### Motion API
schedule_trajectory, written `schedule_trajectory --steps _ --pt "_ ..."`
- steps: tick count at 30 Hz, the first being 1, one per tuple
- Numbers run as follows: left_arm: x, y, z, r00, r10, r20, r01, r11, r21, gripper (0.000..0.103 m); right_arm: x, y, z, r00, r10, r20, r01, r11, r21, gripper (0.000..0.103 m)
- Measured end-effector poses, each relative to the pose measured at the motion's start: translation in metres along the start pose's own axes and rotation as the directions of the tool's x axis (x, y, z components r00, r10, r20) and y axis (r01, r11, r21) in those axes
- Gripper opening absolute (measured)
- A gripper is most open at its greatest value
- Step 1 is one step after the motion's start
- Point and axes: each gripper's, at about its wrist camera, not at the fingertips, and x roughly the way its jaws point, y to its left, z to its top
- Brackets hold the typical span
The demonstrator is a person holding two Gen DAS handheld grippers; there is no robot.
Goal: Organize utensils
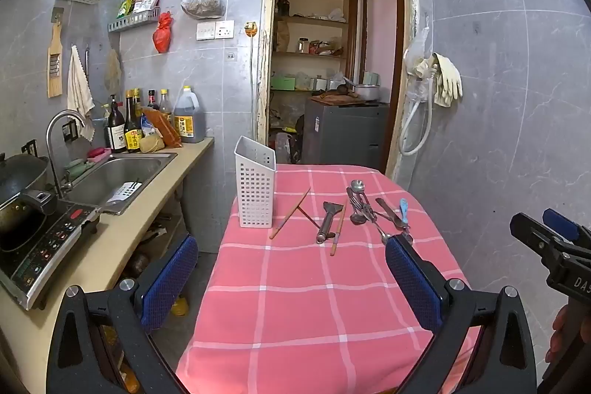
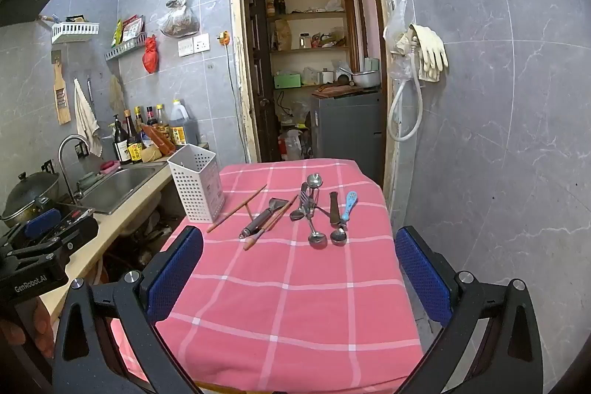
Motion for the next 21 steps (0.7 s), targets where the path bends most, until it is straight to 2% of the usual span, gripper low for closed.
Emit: schedule_trajectory --steps 21 --pt "0.0014 -0.0009 -0.0018 1.0 -0.004 0.002 0.004 1.0 0.007 0.102 -0.0006 -0.0001 -0.0015 1.0 -0.002 -0.007 0.002 1.0 -0.002 0.102"
